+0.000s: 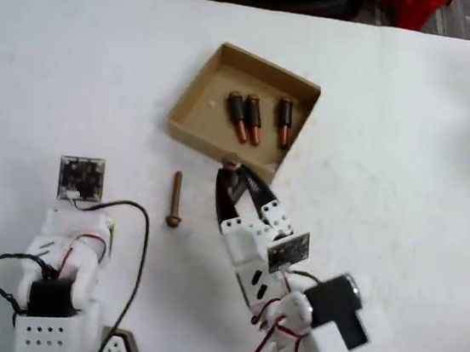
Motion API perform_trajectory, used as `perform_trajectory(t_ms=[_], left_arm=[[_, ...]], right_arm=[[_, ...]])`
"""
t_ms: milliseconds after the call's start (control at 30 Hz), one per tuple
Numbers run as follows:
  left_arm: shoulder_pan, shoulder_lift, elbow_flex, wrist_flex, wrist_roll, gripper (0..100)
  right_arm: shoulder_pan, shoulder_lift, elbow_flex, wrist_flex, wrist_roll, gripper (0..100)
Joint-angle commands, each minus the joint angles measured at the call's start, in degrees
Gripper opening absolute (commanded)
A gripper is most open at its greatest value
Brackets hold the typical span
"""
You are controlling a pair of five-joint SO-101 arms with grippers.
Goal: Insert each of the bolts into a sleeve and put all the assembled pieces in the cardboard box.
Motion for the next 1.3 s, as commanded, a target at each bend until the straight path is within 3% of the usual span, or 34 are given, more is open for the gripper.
perform_trajectory(t_ms=[0,167,433,567,867,1267], left_arm=[[2.6,-0.6,-0.1,5.0,-7.8,10],[2.5,-0.6,-0.1,5.1,-10.5,10],[2.4,-0.6,-0.1,5.1,-10.5,10],[2.2,-0.6,-0.1,5.2,-10.6,10],[0.6,-0.6,-0.1,5.3,-10.8,10],[0.6,-0.6,-0.1,5.4,-10.9,10]], right_arm=[[0.9,-7.9,0.0,7.1,-0.3,1.6],[2.5,-19.1,-2.4,21.2,-0.3,1.6],[13.2,-37.5,-19.5,67.6,-0.6,1.6],[16.3,-40.0,-30.4,85.6,-0.4,1.7],[16.3,-36.5,-45.0,97.3,-0.3,1.8],[16.9,1.6,-85.5,121.7,-0.4,1.8]])
